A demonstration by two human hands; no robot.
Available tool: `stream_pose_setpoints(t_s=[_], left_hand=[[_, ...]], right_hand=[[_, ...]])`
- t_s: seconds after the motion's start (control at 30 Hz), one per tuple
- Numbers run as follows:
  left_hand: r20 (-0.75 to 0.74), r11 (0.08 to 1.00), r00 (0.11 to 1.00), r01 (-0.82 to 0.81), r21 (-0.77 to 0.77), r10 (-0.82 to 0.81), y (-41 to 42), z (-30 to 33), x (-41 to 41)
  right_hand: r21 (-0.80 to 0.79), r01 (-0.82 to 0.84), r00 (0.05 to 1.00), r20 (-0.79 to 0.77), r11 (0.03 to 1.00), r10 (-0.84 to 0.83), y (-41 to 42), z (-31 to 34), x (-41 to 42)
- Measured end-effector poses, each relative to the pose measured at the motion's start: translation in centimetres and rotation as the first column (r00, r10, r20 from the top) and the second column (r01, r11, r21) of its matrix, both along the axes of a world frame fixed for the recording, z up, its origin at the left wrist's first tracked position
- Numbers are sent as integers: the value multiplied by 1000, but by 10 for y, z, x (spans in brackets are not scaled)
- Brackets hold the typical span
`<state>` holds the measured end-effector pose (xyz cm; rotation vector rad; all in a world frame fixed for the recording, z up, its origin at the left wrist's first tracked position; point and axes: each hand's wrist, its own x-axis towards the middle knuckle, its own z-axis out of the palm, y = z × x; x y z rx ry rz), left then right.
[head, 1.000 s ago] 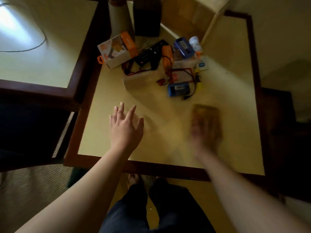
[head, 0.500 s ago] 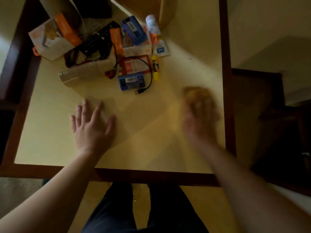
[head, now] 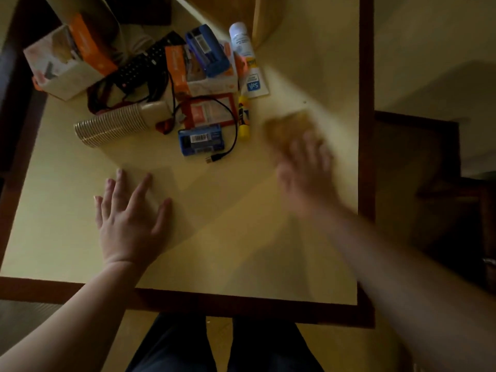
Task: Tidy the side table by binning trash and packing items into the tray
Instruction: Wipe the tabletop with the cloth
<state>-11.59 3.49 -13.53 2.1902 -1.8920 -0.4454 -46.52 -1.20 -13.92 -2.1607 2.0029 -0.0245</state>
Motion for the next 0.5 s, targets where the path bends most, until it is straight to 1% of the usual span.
stream_pose_setpoints(t_s=[0.03, 0.07, 0.1, 0.13, 0.17, 0.2, 0.23, 0.27, 0.3, 0.33, 0.37, 0.4, 0.43, 0.47, 0.5], left_hand=[[-6, 1000, 1000, -4, 1, 4, -1, 1, 0], [-10, 1000, 1000, -8, 7, 8, -2, 1, 1], [-8, 1000, 1000, -8, 13, 8, -1, 1, 0], [-6, 1000, 1000, -5, 18, 5, -1, 1, 0], [-4, 1000, 1000, -3, 21, 3, 0, 1, 0], [-2, 1000, 1000, -2, 23, 2, 0, 1, 0], [-1, 1000, 1000, 3, 28, -3, -1, 0, 1], [0, 999, 1000, 10, 36, -10, -1, -1, 2], [4, 999, 1000, 16, 43, -16, 0, -1, 2], [8, 999, 1000, 21, 50, -21, -1, -1, 3], [11, 998, 1000, 20, 55, -21, -1, -1, 3], [13, 998, 1000, 19, 58, -20, -1, -1, 4], [11, 998, 1000, 19, 57, -19, -1, 0, 4], [7, 998, 1000, 20, 55, -21, -1, 0, 4], [3, 998, 1000, 20, 58, -21, -2, 0, 4]], right_hand=[[9, -245, 969, 17, 969, 245, 45, 0, 10], [49, -445, 895, 42, 894, 443, 92, 2, 8], [86, -592, 805, 42, 801, 591, 131, 4, -9], [137, -677, 731, 10, 723, 682, 145, 9, -36], [170, -705, 692, -47, 688, 720, 134, 13, -66], [161, -672, 717, -103, 723, 690, 108, 11, -92], [110, -586, 789, -147, 803, 596, 72, 8, -111], [101, -401, 901, -136, 910, 412, 25, 8, -118], [125, -160, 980, -101, 979, 173, -22, 11, -114], [161, 52, 997, -67, 986, -41, -61, 13, -101], [170, 191, 981, -53, 967, -184, -84, 12, -77], [127, 236, 972, -44, 963, -232, -85, 10, -48], [31, 184, 983, -32, 982, -183, -63, 4, -23], [-36, 30, 999, -31, 999, -31, -21, -1, -5], [-28, -170, 985, -22, 985, 170, 32, -1, 10]])
